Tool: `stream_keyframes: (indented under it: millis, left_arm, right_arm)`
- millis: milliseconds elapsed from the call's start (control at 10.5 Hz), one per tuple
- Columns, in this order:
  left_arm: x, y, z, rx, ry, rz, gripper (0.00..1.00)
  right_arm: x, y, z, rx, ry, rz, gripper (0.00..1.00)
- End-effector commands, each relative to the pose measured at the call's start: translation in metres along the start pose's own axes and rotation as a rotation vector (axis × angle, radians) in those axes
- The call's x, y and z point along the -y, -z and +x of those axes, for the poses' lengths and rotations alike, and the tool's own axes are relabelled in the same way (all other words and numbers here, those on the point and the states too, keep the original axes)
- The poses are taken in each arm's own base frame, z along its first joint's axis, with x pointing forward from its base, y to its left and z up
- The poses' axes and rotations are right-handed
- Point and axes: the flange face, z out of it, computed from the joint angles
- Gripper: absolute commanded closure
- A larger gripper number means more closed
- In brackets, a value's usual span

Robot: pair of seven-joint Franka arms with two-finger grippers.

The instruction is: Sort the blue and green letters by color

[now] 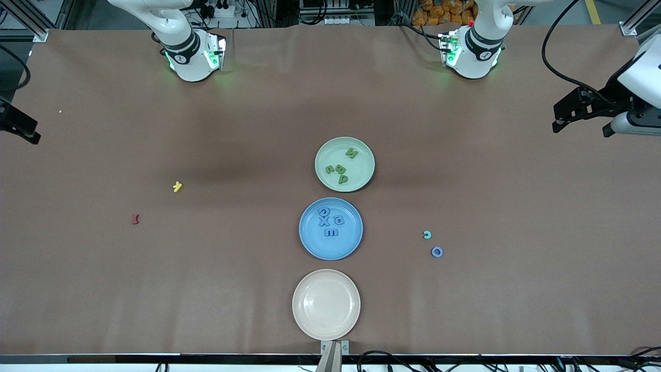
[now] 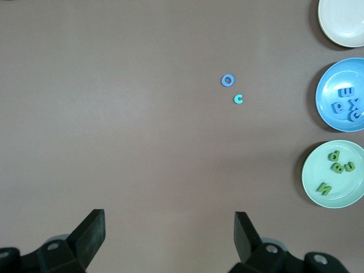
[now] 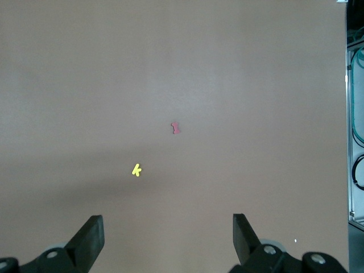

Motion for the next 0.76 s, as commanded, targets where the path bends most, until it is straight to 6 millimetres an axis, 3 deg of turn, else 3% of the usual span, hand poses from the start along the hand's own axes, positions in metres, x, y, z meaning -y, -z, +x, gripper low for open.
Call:
stream_keyframes:
  millis: [0,286,667]
  left_arm:
    - [-0.001,0.002,0.000,-0.006,0.044,-0.007,0.00]
    - [-0.002,0.000,0.000,-0.001,0.040,0.008,0.00]
    - [0.004,-0.001,0.001,0.000,0.050,-0.002,0.00]
  right_arm:
    - [-0.011,0.024,0.005,0.001,-0.040,0.003,0.00]
    - [-0.012,-0.009,0.016,0.031,-0.039,-0.001,0.00]
    - [0.007,-0.022,0.025,0.032,-0.041,0.005,0.00]
